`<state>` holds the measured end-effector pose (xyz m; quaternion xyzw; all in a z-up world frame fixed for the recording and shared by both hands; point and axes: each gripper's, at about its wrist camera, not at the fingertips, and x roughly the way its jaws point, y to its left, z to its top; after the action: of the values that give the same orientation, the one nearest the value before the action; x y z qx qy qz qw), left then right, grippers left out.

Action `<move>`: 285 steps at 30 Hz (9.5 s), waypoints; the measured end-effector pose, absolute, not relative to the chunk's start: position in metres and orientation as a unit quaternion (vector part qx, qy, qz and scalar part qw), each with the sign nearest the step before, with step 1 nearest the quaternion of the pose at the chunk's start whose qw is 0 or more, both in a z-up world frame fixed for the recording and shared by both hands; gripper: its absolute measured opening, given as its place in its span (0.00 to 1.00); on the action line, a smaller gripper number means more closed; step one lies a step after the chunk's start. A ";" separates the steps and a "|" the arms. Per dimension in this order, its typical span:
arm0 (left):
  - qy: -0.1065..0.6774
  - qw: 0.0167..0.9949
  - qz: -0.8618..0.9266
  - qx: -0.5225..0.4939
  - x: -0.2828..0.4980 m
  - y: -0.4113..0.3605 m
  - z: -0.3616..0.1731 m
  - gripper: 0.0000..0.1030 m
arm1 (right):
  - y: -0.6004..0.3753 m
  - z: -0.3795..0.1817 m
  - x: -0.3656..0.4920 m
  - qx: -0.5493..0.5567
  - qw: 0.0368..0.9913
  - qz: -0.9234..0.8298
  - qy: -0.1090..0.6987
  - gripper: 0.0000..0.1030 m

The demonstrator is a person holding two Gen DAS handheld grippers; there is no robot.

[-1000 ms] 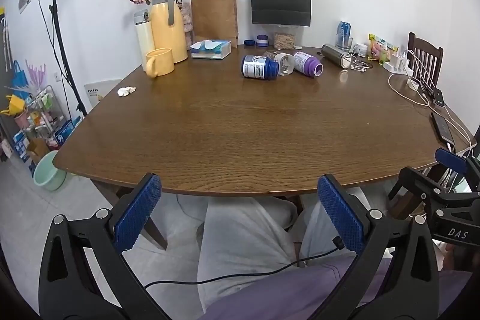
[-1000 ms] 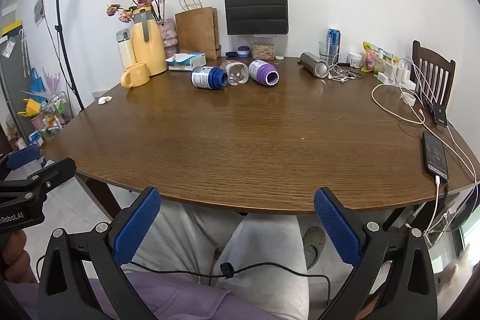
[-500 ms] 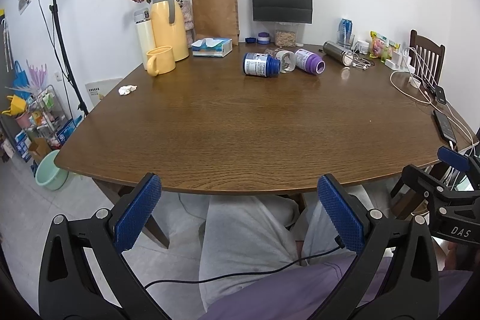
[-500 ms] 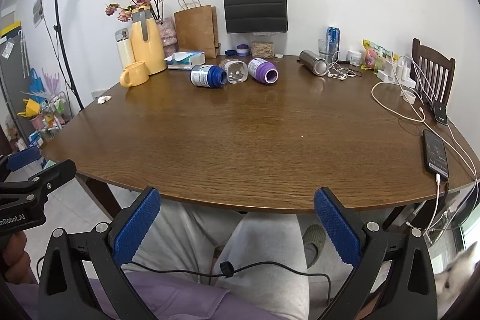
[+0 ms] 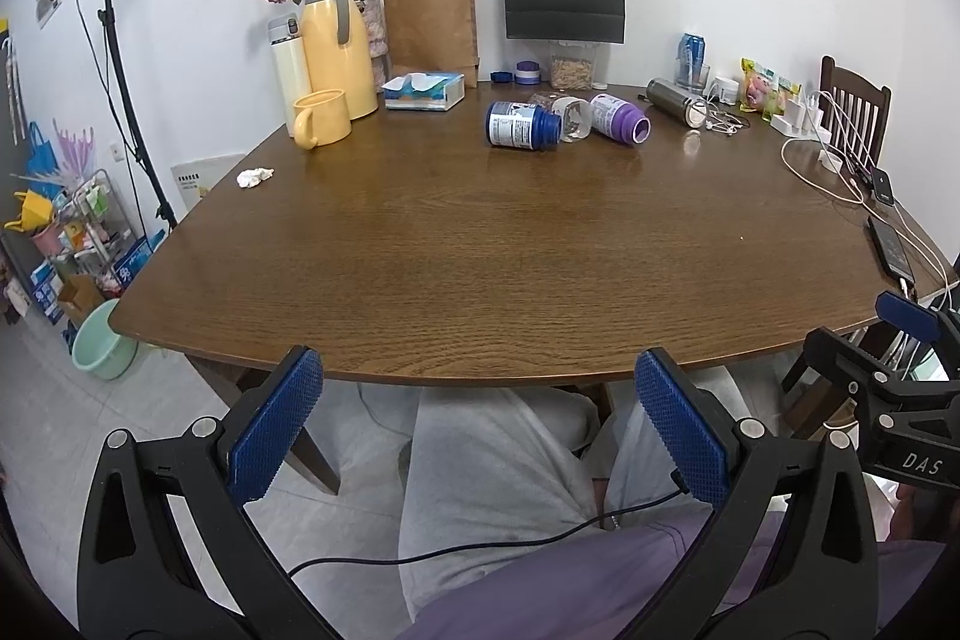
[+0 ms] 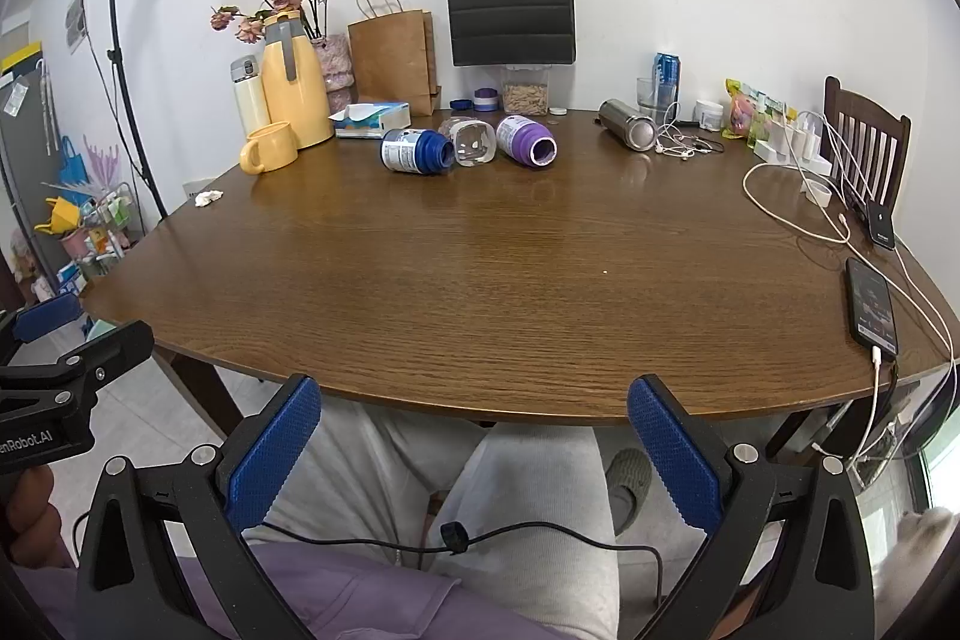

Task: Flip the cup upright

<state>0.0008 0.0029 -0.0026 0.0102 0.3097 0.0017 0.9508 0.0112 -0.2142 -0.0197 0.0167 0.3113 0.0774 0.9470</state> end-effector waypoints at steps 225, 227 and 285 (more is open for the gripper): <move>0.397 0.913 -0.051 -0.084 0.191 0.090 -0.015 0.84 | -0.115 -0.030 0.299 0.126 0.775 0.352 0.510 0.77; 0.394 0.914 -0.037 -0.091 0.182 0.102 -0.016 0.84 | -0.090 -0.040 0.320 0.113 0.761 0.339 0.541 0.77; 0.527 0.798 -0.197 -0.218 0.255 0.036 -0.032 0.93 | -0.190 -0.017 0.207 0.092 0.888 0.270 0.360 0.83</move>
<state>0.2551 0.0359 -0.0317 -0.2176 0.5268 -0.1974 0.7976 0.2072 -0.1897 -0.0168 0.0920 0.3599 0.2703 0.8882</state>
